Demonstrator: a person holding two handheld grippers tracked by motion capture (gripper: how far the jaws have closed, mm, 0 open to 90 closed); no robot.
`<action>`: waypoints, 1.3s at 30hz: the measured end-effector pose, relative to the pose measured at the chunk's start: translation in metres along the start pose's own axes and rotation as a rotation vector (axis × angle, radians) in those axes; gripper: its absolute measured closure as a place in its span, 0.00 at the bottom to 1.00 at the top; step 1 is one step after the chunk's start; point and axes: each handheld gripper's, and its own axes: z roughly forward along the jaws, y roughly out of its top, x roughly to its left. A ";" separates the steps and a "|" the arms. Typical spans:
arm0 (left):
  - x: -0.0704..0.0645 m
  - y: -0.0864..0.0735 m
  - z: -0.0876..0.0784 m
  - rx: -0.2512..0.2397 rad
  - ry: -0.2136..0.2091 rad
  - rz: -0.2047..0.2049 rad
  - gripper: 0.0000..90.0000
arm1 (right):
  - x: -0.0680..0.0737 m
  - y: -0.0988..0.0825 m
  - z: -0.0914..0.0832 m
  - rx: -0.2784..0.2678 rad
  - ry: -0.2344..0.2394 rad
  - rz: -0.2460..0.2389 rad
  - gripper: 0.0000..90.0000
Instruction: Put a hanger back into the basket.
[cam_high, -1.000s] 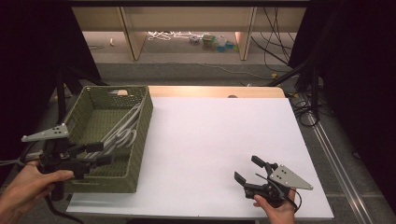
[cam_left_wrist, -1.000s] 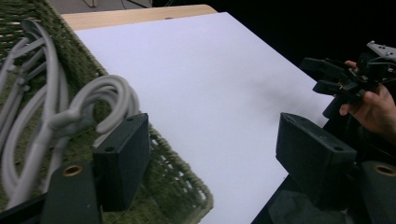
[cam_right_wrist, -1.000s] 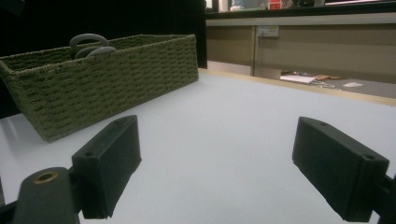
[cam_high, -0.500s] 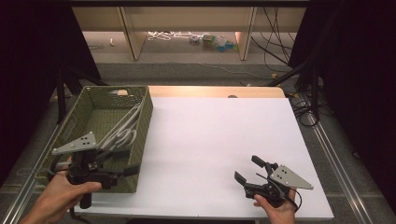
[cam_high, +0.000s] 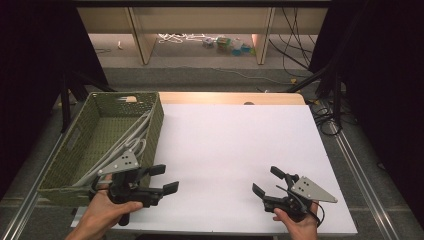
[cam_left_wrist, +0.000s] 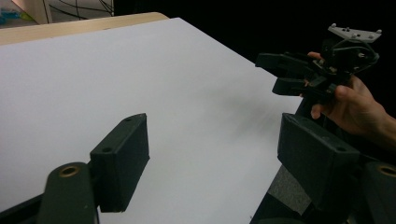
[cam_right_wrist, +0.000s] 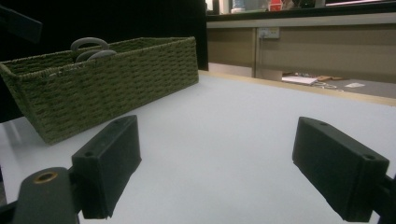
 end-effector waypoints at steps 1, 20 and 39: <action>0.001 -0.001 0.004 0.000 -0.002 0.003 0.27 | 0.000 0.000 0.000 0.003 0.000 -0.001 0.18; 0.018 -0.030 0.044 -0.068 0.034 0.039 0.21 | 0.001 0.002 -0.005 0.042 -0.009 -0.021 0.18; 0.020 -0.070 0.038 -0.204 0.093 0.169 0.18 | 0.007 0.003 -0.003 0.021 -0.001 -0.032 0.18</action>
